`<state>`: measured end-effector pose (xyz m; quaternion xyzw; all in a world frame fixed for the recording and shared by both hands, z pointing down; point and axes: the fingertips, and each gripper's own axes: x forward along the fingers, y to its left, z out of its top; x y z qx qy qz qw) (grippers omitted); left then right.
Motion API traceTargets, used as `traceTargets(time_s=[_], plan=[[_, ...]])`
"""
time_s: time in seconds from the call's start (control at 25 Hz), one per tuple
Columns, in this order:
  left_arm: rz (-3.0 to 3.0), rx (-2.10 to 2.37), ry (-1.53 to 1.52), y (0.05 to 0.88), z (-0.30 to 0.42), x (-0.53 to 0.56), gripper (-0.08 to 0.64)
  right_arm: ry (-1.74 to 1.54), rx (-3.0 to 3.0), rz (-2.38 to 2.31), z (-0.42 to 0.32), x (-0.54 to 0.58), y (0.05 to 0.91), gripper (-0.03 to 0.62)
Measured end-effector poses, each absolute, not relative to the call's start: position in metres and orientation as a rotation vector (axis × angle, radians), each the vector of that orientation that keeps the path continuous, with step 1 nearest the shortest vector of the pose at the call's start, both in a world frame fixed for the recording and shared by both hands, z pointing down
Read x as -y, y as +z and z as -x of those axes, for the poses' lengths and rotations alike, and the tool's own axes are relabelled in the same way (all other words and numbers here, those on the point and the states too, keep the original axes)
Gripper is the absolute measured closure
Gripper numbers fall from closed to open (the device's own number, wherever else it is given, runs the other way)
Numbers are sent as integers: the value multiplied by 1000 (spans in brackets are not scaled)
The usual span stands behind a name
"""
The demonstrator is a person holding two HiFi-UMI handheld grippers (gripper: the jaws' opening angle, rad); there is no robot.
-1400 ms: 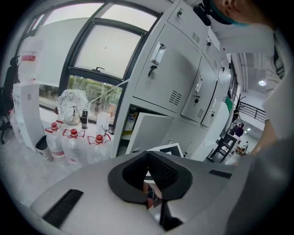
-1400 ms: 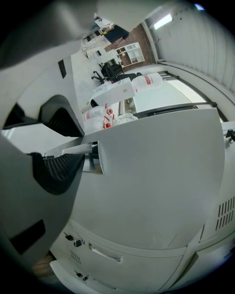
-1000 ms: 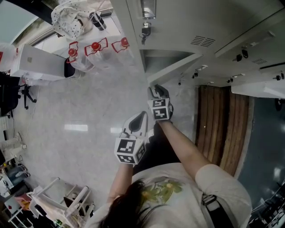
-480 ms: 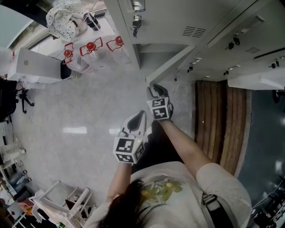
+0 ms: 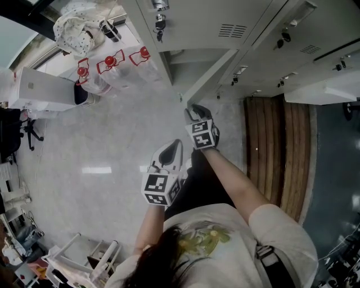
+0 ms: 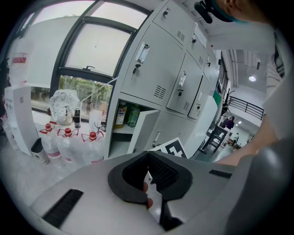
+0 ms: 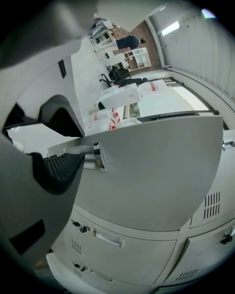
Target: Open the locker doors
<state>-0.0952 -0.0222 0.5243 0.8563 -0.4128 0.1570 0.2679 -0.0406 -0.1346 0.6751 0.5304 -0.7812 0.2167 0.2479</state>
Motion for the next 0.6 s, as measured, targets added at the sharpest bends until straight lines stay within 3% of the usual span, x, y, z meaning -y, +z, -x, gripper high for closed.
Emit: traceTargets(time_s=[0.6], plan=[[-2383,1019,463,518,79,6,529,584,2090,-1399,26,112,675,460]])
